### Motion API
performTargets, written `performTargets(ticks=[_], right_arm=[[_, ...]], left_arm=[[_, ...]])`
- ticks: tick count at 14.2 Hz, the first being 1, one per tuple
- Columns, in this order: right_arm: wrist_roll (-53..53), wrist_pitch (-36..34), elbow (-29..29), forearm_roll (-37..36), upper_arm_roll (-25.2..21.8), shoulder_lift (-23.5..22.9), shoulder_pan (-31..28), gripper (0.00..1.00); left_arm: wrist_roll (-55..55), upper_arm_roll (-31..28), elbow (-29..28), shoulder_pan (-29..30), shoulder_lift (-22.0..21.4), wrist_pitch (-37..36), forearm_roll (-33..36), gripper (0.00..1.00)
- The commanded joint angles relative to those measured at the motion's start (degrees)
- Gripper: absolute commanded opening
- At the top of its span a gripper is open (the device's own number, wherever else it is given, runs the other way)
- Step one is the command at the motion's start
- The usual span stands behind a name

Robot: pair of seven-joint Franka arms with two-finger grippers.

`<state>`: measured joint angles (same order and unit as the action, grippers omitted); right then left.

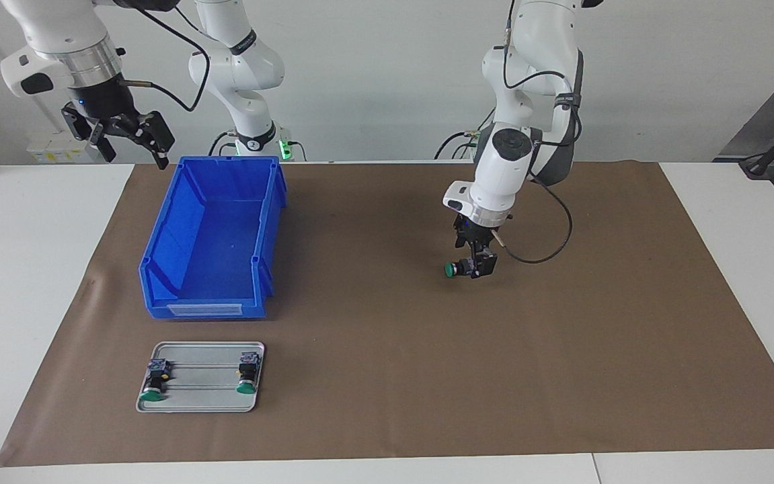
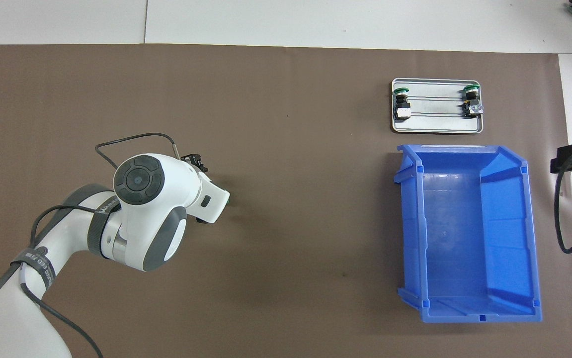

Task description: Place and press button with both arms

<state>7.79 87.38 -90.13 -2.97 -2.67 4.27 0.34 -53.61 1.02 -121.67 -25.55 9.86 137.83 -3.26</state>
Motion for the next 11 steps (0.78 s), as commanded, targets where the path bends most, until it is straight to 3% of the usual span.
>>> performTargets(ticks=[1,11], right_arm=[[-1.2,-1.33,-0.75,1.65,0.65,1.26,-0.43,1.0],[-1.2,-0.54,0.66,3.06,0.91,-1.9,-0.43,1.0]], left_arm=[[3.67,-0.94,4.67,-2.04,5.76,0.6,-0.6,1.0],[4.3,-0.94,3.02,-4.68,6.66,-0.02,-0.78,0.9]])
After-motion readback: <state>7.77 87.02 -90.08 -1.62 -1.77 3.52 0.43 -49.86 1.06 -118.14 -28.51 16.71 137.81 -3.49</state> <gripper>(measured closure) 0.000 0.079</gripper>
